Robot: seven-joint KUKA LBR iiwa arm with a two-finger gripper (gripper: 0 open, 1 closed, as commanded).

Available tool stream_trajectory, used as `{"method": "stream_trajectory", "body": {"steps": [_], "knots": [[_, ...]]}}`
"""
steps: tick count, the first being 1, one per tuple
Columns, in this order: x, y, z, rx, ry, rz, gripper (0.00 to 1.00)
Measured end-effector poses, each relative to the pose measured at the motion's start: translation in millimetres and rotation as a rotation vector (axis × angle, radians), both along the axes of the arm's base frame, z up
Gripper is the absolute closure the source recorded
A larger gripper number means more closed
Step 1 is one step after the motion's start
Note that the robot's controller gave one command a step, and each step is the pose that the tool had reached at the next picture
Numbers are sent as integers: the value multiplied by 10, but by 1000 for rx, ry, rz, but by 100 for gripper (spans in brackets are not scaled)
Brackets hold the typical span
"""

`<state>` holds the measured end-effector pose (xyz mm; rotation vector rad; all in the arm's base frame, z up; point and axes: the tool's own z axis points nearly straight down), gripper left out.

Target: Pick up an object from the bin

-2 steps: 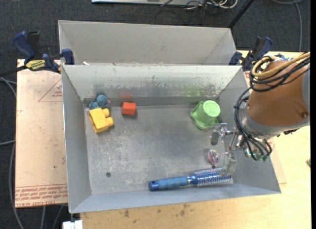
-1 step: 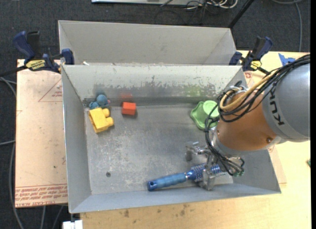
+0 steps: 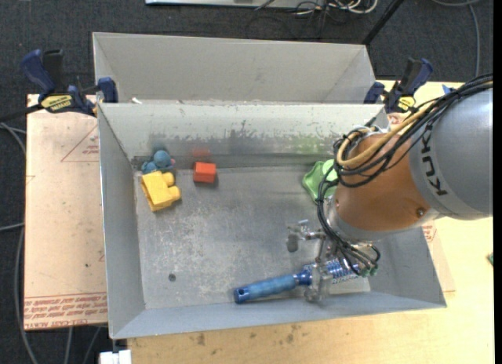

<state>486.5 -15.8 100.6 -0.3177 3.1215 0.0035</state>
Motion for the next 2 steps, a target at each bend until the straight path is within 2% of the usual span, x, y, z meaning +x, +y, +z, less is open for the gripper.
{"method": "stream_trajectory", "body": {"steps": [1,2], "knots": [[-34,-177,90,-1,2,-47,0],[48,-131,-317,0,5,-324,0]]}}
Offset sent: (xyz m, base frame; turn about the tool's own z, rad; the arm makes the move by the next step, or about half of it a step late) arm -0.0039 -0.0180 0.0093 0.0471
